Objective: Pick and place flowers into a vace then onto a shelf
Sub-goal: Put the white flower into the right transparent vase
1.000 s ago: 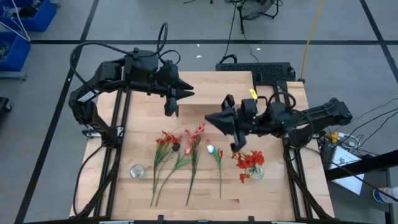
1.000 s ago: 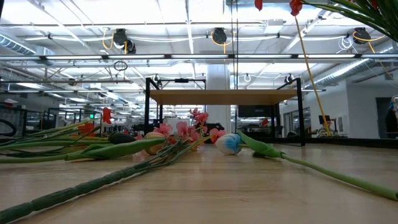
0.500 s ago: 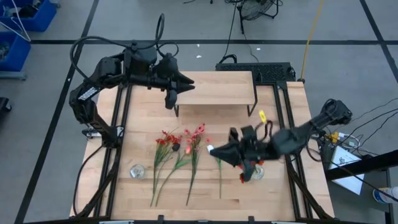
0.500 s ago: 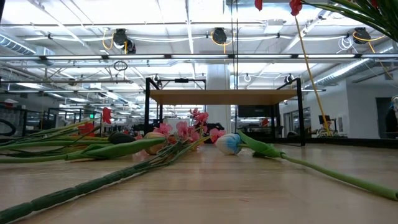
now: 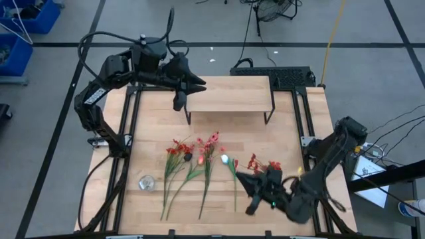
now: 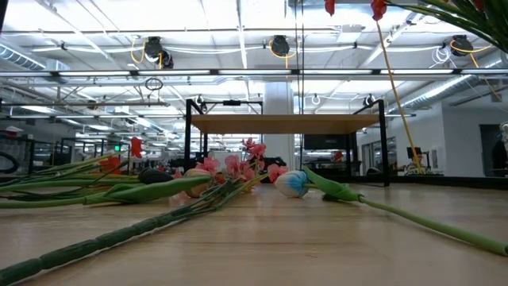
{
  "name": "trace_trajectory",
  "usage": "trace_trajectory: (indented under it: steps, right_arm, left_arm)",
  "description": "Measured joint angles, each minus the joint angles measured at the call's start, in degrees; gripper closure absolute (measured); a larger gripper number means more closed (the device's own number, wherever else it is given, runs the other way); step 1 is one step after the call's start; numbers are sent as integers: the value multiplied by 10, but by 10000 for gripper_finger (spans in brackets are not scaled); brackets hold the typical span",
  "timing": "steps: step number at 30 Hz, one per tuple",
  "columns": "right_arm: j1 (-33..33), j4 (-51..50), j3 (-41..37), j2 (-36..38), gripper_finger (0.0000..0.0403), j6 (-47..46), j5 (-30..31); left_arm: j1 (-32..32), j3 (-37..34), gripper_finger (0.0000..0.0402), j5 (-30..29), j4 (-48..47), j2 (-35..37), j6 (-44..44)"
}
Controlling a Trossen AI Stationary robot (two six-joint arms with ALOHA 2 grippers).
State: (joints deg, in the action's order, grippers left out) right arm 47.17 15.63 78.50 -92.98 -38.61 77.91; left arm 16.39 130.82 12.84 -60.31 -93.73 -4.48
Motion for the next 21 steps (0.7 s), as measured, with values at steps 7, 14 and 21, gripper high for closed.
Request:
trace_trajectory:
  steps: [7, 14, 21]
  right_arm:
    - [22, 162, 0, -87, 399, 15, 14]
    - [69, 205, 0, -120, 399, -69, 0]
    - [103, 165, 0, -120, 401, -150, 9]
  left_arm:
    - [43, 0, 304, 51, 4, 0, 22]
    - [59, 0, 304, 51, 5, 0, 31]
    - [60, -13, 304, 51, 14, 0, 31]
